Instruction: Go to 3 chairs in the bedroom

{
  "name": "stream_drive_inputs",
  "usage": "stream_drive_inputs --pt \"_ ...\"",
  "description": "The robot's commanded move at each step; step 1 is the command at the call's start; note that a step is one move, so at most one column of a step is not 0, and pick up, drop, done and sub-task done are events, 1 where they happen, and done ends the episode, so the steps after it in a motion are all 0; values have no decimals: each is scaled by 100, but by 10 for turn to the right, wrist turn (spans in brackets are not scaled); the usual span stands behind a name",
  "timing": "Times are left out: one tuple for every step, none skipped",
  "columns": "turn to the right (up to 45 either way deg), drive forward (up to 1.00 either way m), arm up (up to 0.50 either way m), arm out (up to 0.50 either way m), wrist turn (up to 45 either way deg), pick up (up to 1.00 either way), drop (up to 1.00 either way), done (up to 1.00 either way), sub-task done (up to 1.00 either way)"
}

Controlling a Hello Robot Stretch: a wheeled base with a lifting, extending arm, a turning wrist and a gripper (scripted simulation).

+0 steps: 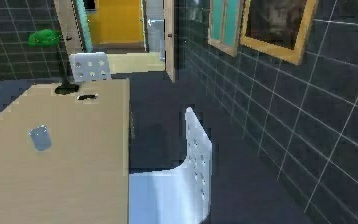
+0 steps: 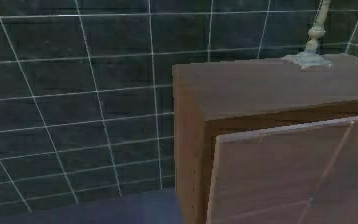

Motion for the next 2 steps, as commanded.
stream_drive_inputs --pt "390 0 0 0 0 0 0 0 0" --pt "0 95 0 0 0 0 0 0 0"
